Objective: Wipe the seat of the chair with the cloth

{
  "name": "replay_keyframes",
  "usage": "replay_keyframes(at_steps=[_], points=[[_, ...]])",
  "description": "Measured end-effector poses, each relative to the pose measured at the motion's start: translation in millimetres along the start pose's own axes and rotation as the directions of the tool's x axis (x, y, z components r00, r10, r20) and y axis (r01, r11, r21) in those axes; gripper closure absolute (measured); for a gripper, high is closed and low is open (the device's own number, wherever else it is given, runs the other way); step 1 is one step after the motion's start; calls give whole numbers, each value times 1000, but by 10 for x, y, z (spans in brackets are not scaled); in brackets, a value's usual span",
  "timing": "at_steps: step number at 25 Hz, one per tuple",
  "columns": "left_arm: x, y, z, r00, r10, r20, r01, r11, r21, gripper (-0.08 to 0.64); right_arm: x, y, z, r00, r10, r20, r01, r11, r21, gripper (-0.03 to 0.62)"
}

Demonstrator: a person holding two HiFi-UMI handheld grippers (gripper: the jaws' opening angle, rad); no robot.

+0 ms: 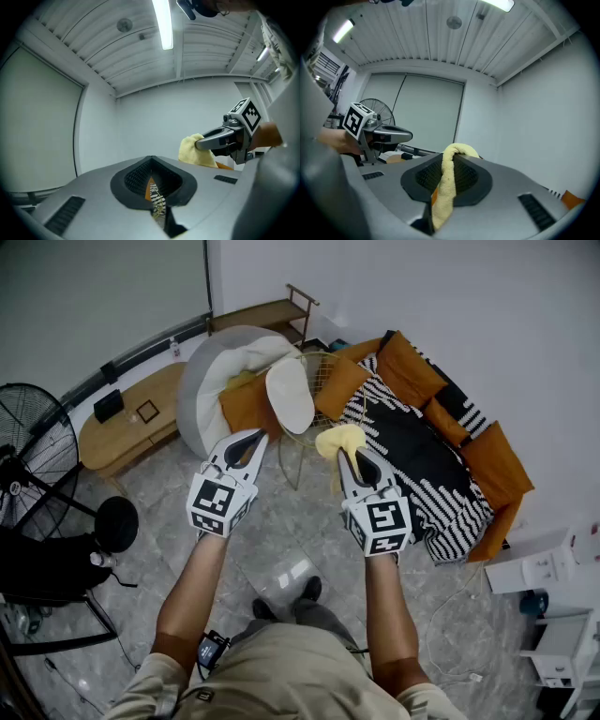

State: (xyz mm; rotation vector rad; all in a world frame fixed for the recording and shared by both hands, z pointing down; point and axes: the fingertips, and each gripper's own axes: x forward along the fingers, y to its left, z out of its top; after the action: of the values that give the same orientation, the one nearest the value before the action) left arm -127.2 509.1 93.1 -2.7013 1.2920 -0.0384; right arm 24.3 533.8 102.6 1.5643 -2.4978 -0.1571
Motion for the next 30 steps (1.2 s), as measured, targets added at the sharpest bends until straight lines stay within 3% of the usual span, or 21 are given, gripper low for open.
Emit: replay_keyframes(at_steps=[12, 18, 25, 30], points=[[58, 32, -77, 1000, -10, -1, 10, 1000, -7, 545, 63, 0, -67, 1000, -5, -11, 5, 1000, 3, 534], [134, 73, -113, 1000, -15, -6, 14, 1000, -7, 545, 148, -34, -67, 1000, 3, 14, -4, 998, 63, 532], [592, 242, -270, 999, 18, -41, -18, 1000, 1, 545, 595, -444, -251, 1000, 17, 8, -17, 996, 90, 532], [1106, 390, -404, 995, 54, -78, -54, 999, 4, 545, 1054, -831, -377, 998, 68, 2, -68, 992, 106, 532]])
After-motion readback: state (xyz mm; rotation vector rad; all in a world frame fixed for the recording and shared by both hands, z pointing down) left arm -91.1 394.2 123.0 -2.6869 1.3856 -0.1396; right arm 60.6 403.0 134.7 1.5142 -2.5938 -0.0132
